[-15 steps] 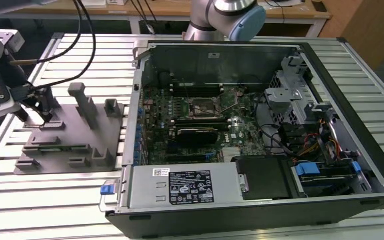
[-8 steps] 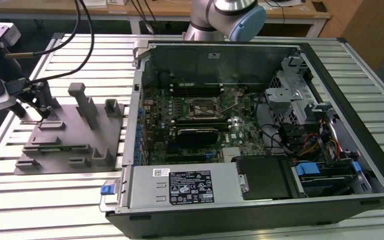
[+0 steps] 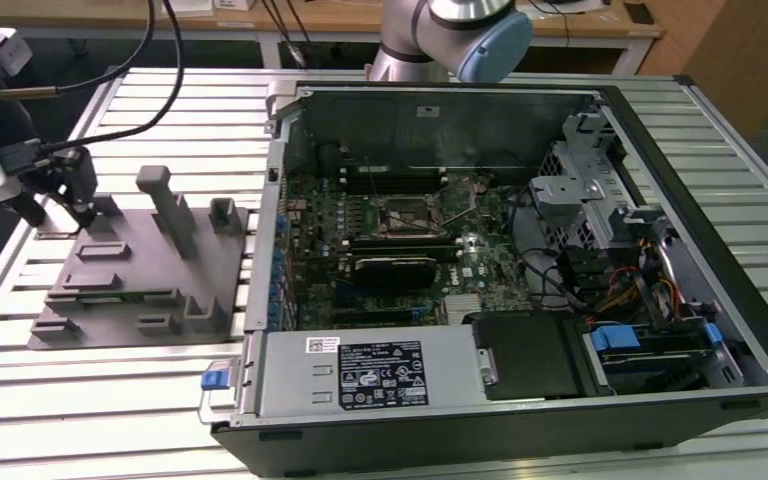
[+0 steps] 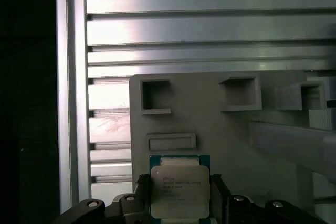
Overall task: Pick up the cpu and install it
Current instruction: 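Pick up the cpu and move it towards the insertion slot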
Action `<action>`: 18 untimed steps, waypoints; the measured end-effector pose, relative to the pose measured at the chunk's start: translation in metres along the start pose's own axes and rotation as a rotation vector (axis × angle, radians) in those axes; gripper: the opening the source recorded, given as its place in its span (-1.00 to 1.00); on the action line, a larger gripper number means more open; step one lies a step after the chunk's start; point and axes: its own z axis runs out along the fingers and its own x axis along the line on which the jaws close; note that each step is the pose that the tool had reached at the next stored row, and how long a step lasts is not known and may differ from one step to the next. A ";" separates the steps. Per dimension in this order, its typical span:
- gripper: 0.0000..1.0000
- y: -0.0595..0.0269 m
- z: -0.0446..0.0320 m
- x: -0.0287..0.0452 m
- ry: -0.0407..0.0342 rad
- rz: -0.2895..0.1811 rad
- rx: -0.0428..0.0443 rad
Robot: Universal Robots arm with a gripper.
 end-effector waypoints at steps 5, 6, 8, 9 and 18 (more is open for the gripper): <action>0.08 0.0007 -0.0122 -0.0003 -0.0052 0.000 -0.0002; 0.08 0.0008 -0.0143 -0.0004 -0.0064 0.000 -0.0003; 0.08 0.0010 -0.0183 -0.0005 -0.0089 0.000 -0.0004; 0.08 0.0011 -0.0205 -0.0006 -0.0101 -0.001 -0.0005; 0.08 0.0022 -0.0429 -0.0012 -0.0178 -0.001 -0.0010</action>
